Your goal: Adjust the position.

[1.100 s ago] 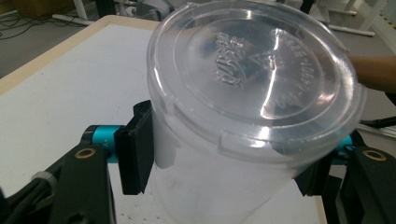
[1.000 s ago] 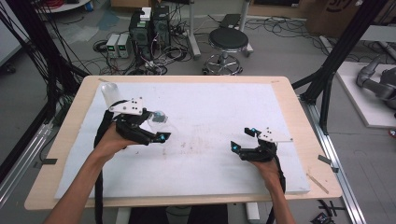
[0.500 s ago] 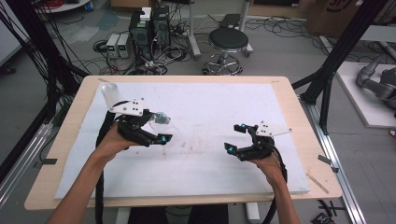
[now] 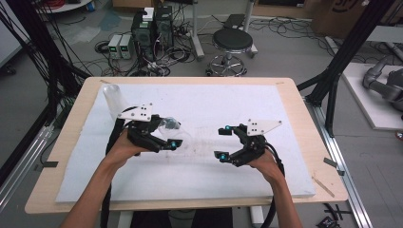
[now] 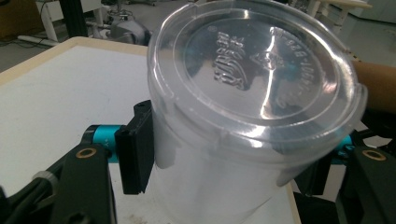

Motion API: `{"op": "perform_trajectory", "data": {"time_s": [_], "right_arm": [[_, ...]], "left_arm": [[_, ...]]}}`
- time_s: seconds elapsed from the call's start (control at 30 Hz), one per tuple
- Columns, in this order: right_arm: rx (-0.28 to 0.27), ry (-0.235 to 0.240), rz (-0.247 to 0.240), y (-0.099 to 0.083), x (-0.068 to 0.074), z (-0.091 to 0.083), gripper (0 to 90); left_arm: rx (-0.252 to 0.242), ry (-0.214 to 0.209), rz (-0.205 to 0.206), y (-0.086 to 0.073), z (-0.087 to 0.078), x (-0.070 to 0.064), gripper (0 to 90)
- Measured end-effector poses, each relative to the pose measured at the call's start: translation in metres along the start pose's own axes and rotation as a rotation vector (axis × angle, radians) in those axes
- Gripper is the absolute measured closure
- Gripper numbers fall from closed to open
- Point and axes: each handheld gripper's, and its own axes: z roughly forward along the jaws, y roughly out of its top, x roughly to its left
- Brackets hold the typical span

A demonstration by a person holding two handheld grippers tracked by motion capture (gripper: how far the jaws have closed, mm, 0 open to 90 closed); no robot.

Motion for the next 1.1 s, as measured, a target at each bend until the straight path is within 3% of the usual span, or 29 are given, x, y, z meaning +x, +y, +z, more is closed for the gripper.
{"op": "perform_trajectory", "data": {"time_s": [0.3,0.53,1.1], "right_arm": [[0.001,0.076,-0.018,0.010,-0.001,0.022,14.1],[-0.011,0.116,-0.029,0.015,0.001,0.036,14.1],[-0.030,0.125,-0.037,0.018,0.004,0.053,14.1]], "left_arm": [[-0.035,-0.014,-0.005,0.002,0.011,0.000,34.0],[-0.031,-0.034,-0.003,0.004,0.021,-0.004,34.0],[-0.064,-0.061,-0.001,0.008,0.031,-0.008,34.1]]}}
